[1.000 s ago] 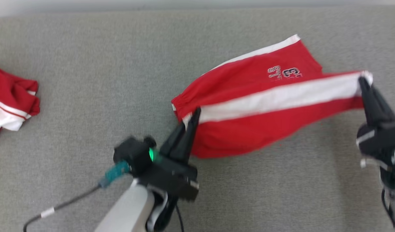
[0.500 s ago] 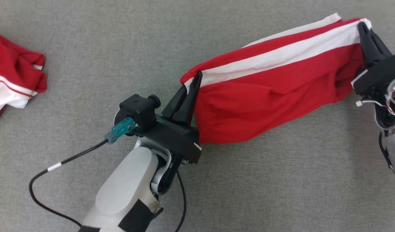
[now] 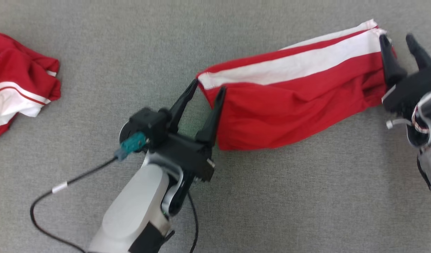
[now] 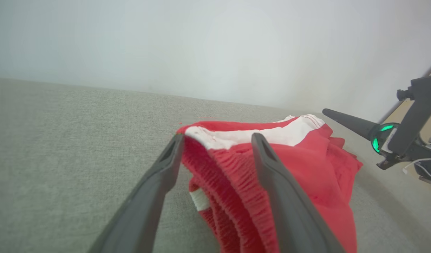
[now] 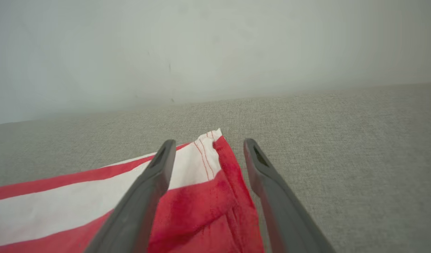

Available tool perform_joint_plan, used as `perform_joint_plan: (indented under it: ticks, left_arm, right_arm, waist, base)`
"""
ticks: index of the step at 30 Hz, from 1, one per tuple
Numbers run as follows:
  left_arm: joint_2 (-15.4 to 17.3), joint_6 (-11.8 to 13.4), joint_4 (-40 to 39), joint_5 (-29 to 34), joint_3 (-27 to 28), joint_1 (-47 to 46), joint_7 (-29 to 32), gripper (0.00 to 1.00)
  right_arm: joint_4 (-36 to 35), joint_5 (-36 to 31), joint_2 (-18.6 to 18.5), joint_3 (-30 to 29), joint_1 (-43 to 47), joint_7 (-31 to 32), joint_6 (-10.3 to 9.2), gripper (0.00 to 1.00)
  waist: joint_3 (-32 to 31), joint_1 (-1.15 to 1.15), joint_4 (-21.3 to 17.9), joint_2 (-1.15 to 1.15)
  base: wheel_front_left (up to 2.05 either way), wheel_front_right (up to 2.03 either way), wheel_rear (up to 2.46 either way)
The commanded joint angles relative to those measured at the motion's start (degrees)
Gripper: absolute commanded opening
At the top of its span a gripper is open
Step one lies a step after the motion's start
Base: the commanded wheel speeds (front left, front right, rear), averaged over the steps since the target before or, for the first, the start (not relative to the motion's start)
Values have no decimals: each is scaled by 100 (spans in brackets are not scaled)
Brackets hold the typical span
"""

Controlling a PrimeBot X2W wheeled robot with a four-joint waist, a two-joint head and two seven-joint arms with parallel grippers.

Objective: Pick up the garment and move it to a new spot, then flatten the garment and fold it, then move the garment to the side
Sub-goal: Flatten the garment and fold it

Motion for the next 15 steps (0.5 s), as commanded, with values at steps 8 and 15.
perform_joint_plan:
  ticks: [8, 15]
  left_arm:
    - [9, 10, -540, 912, 927, 1069, -18, 100]
    - [6, 119, -1401, 1582, 1618, 1772, -18, 100]
  right_arm:
    - [-22, 432, -341, 548, 688, -179, -14, 100]
    - [167, 609, -406, 811, 752, -151, -14, 100]
  waist:
    - [-515, 0, -47, -1]
    - [-576, 0, 110, -1]
  base:
    - [0, 0, 0]
    - [0, 0, 0]
